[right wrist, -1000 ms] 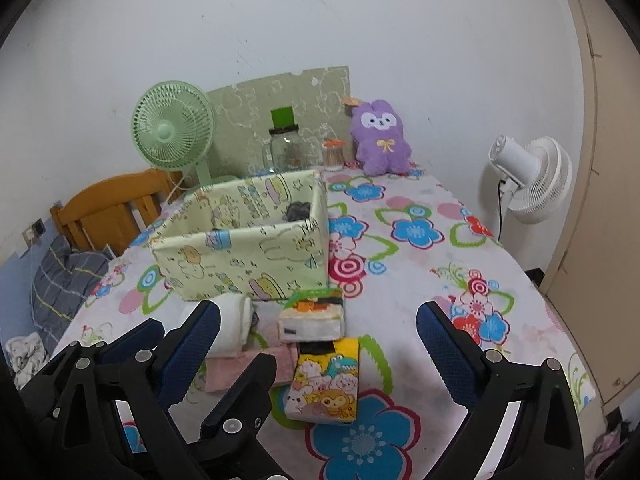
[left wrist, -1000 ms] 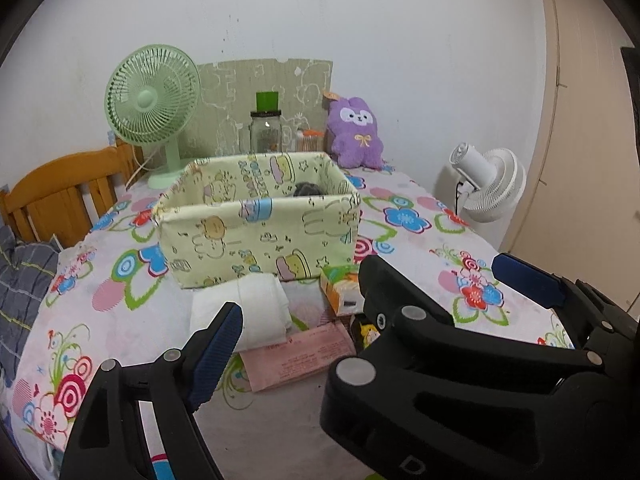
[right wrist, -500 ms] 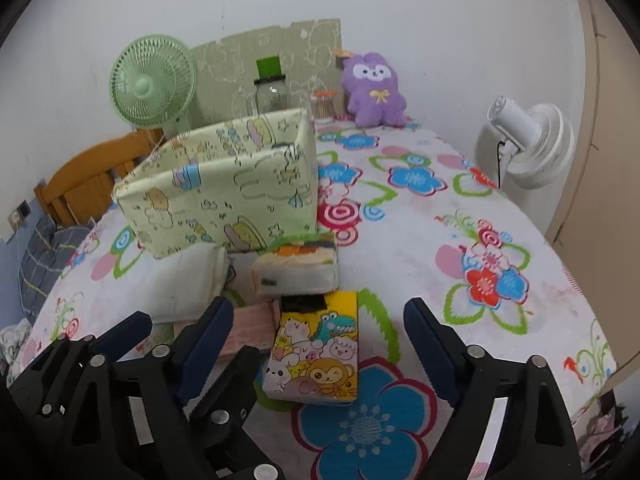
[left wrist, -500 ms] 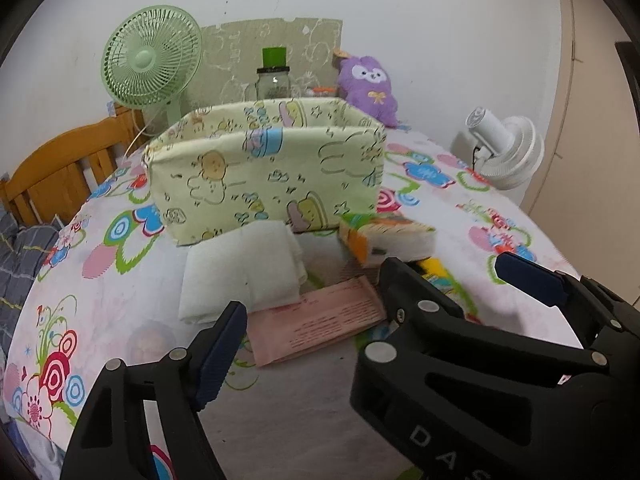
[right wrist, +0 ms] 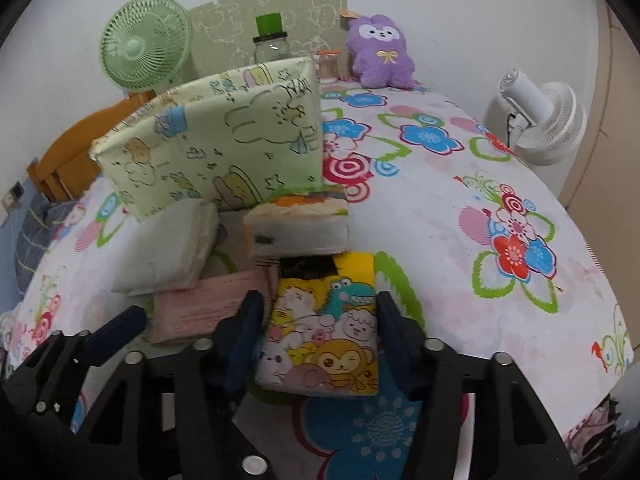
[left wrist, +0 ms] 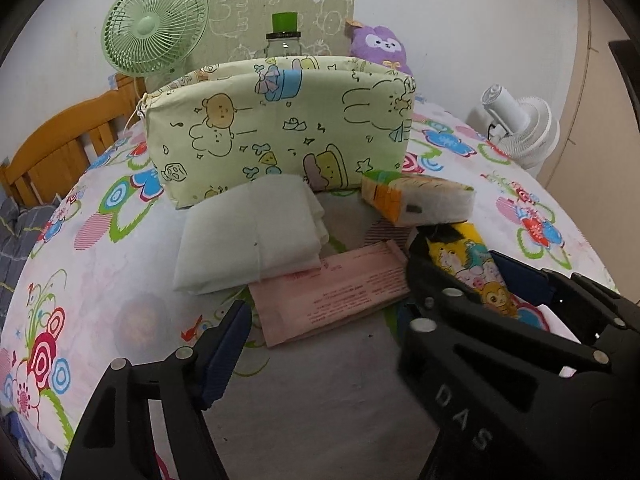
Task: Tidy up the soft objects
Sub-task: 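Grasp the yellow cartoon pouch with the right tool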
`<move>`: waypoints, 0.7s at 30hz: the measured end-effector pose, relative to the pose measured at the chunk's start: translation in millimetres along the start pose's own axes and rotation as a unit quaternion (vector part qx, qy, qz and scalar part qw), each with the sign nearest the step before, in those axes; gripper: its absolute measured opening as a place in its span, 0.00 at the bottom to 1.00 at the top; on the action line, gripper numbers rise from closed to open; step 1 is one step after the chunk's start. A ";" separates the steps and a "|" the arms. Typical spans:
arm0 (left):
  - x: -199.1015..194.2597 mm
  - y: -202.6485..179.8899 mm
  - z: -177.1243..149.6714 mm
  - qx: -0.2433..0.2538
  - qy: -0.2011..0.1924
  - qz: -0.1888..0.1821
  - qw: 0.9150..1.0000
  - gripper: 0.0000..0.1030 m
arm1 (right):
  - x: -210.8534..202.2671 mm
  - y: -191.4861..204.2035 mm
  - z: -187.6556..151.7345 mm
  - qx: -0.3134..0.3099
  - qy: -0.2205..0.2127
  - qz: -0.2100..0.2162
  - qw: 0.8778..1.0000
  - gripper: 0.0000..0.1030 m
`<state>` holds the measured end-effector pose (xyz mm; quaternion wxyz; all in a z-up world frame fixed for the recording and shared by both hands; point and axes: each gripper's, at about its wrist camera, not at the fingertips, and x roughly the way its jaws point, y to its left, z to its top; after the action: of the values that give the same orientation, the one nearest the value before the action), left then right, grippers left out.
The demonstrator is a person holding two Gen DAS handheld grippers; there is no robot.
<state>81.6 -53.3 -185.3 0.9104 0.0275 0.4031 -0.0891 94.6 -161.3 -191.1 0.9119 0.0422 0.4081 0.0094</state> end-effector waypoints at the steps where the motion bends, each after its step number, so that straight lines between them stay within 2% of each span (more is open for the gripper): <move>1: 0.3 -0.3 0.1 0.000 0.001 -0.001 1.000 0.74 | 0.8 -0.3 -0.3 -0.001 0.003 -0.001 1.000 0.53; 9: -5.5 -7.4 -0.9 0.004 -0.003 -0.004 1.000 0.74 | -5.1 -4.8 -1.0 0.001 0.001 0.002 1.000 0.49; 21: -16.1 -40.2 2.7 0.039 -0.020 -0.024 0.999 0.74 | -26.7 -36.1 -6.6 0.038 -0.016 -0.014 0.999 0.49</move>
<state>65.6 -90.9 -170.7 0.9142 0.0519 0.3814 -0.1271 71.2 -198.2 -178.7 0.9162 0.0712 0.3939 -0.0198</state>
